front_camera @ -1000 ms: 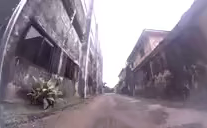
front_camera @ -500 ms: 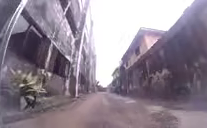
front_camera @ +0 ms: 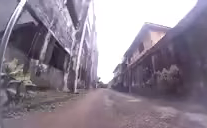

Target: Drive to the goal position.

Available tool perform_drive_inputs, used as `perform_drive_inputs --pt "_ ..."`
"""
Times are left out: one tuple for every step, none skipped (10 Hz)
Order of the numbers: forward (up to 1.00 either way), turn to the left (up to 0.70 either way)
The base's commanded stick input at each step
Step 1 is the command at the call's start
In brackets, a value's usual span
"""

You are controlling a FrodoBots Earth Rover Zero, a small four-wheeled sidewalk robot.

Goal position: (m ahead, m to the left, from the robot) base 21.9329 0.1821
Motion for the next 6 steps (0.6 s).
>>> perform_drive_inputs --pt "1.0 0.0" --pt "1.0 0.0" --pt "1.0 0.0" --pt "1.0 0.0" --pt "1.0 0.0" --pt "1.0 0.0"
